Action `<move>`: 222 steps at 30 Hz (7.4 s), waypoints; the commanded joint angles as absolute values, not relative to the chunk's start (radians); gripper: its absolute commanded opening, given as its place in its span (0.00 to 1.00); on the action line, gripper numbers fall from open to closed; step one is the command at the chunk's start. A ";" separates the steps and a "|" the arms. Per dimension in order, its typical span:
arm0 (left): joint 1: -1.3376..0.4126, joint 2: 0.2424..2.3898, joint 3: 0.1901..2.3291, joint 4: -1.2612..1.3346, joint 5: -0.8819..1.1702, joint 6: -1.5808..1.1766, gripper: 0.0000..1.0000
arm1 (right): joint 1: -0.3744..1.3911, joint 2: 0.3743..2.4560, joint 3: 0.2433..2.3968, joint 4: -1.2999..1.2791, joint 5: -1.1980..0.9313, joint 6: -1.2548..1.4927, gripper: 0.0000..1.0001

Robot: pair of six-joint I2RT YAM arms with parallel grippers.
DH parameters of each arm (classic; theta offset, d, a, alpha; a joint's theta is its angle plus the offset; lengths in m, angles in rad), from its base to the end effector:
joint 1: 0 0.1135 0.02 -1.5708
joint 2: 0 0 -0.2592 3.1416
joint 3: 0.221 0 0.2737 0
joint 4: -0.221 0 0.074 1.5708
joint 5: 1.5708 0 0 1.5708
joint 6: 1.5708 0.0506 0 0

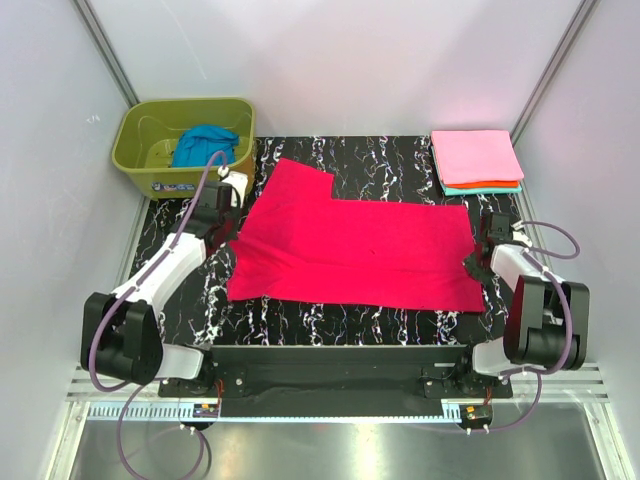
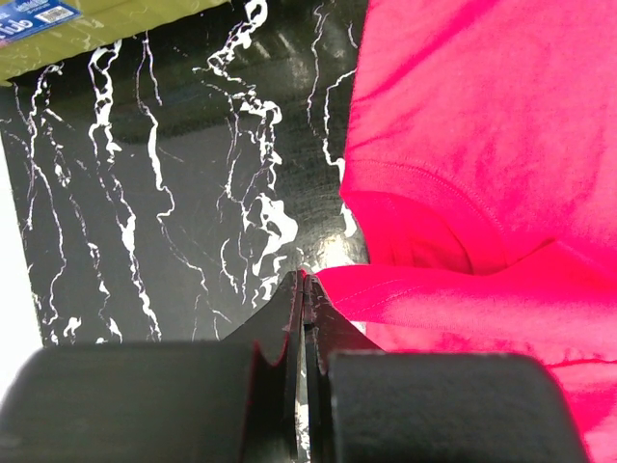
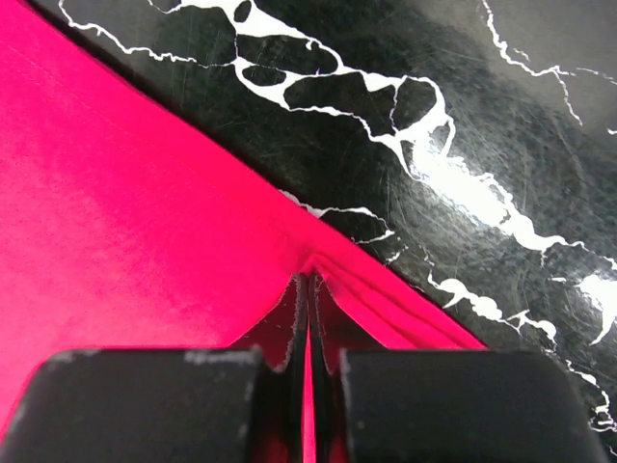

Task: Fold and stack the t-shirts
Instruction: Fold the tshirt

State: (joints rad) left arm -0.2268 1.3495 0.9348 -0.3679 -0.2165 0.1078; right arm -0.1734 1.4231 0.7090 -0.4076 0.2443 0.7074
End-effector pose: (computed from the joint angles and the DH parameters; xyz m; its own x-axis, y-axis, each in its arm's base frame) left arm 0.3135 -0.0612 0.2267 -0.6754 0.2637 -0.6887 0.1447 0.9631 0.2269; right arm 0.2701 -0.0597 0.1294 -0.4984 0.7275 -0.4716 0.7825 0.6116 0.1165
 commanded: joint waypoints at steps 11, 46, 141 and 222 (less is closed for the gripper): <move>-0.264 1.308 1.015 -0.132 0.044 0.236 0.00 | -0.181 1.223 0.796 -0.413 0.068 0.594 0.46; -0.325 1.260 1.110 -0.351 0.048 -0.216 0.57 | -0.183 1.216 0.738 -0.460 -0.196 0.834 0.48; -0.288 1.327 0.704 -0.375 0.067 -0.644 0.55 | 0.491 2.239 1.695 -0.218 -0.647 0.333 0.57; -0.408 1.278 0.808 -0.561 -0.287 -0.778 0.50 | 0.580 1.605 1.036 -0.457 -0.167 0.679 0.08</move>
State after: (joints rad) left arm -0.4076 1.3243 0.7406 -0.5499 -0.2180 -0.7837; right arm 0.6296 1.6802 1.0901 -0.3500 -0.2695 0.6388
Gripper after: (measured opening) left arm 0.503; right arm 0.088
